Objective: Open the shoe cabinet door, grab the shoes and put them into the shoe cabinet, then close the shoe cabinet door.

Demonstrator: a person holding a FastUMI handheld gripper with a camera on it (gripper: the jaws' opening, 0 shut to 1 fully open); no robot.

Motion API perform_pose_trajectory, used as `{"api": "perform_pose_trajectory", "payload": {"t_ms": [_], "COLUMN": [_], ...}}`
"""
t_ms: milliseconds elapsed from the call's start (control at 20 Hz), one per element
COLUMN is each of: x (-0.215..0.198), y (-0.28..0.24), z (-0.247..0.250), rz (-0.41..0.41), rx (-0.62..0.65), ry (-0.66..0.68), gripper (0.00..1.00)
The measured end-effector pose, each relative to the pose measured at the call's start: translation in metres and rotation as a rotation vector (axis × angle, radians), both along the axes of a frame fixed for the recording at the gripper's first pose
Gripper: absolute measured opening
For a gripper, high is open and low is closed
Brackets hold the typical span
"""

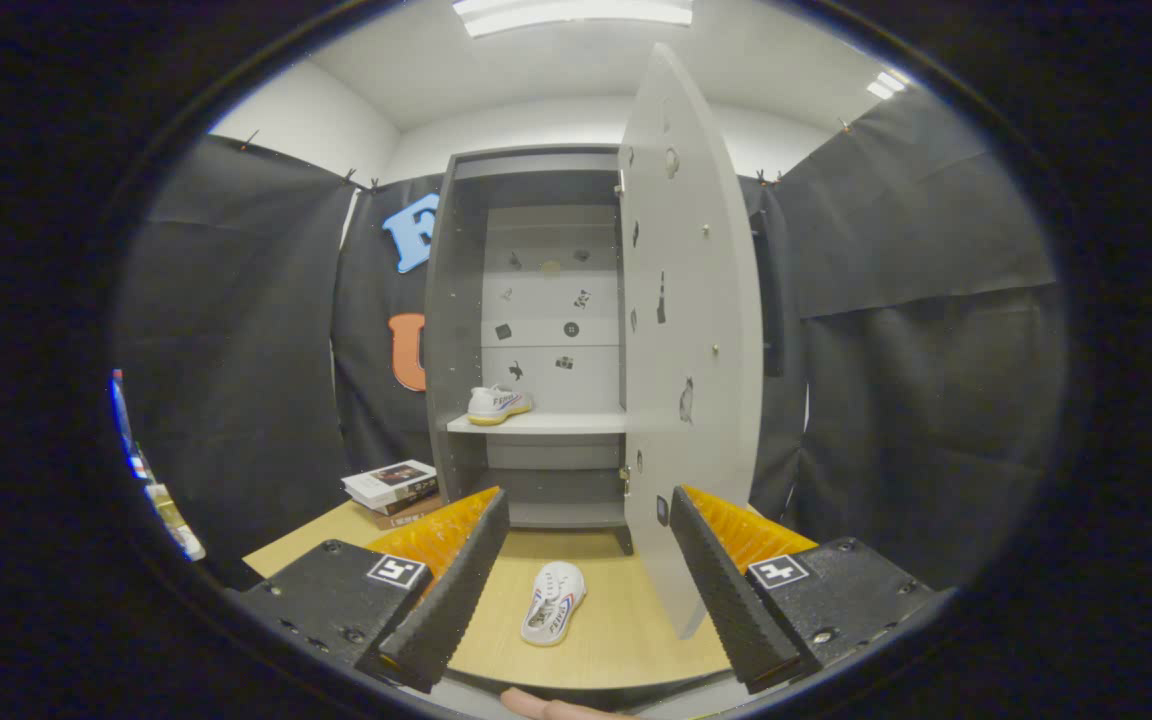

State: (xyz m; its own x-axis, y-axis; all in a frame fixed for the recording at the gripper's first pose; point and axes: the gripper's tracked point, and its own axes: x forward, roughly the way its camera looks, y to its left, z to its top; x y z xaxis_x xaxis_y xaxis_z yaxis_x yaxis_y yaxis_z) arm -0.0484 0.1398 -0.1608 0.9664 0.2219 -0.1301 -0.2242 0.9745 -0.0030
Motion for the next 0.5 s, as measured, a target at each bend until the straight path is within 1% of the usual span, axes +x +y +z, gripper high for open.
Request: {"api": "perform_pose_trajectory", "payload": {"t_ms": [150,350,500], "x": [0.016,0.045,0.067], "y": [0.033,0.074,0.099], "z": [-0.045,-0.115,-0.167], "rz": [0.0,0.02,0.025], "rx": [-0.027,-0.081,-0.091], "ry": [0.027,0.082,0.121], "gripper": [1.0,1.0,1.0]}}
